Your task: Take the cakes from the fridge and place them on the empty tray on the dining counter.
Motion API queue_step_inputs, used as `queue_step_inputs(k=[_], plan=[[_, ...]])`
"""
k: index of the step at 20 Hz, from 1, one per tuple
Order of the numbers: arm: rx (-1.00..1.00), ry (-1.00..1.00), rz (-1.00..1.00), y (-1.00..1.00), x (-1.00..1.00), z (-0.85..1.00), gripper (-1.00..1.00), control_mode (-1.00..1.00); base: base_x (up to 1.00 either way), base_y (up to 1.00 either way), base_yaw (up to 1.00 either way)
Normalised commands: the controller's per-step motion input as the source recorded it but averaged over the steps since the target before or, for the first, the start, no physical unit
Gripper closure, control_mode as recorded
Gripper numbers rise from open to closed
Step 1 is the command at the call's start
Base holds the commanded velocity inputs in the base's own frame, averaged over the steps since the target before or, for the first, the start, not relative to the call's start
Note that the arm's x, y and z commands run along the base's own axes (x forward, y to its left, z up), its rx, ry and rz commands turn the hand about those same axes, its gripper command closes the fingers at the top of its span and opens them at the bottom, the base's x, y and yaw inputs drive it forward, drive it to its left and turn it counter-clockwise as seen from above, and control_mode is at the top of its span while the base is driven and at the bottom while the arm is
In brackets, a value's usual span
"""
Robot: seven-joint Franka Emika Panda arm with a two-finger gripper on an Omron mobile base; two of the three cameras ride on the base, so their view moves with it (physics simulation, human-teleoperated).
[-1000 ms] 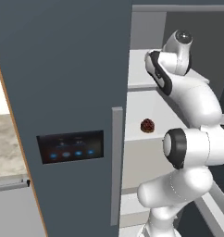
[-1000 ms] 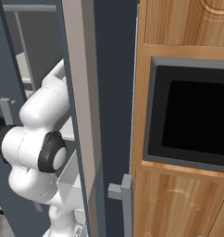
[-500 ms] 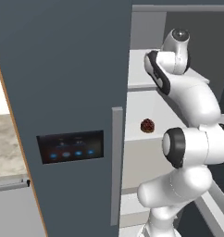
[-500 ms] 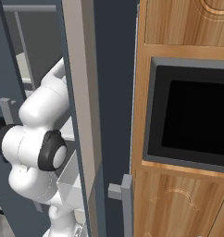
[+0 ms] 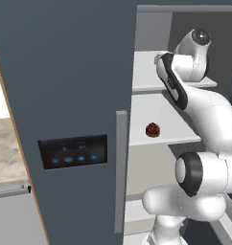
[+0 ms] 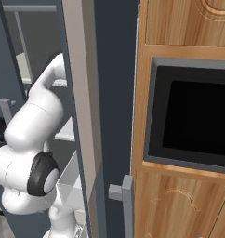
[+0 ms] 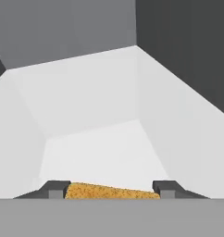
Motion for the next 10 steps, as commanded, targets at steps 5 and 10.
queue_step_inputs(k=[5,10], plan=[[-0.04,-0.15,0.09,0.49,-1.0,-0.06,1.0,-1.0,0.0,0.0,0.0],[-0.06,0.0,0.12,0.4,-1.0,0.37,1.0,-1.0,0.0,0.0,0.0]])
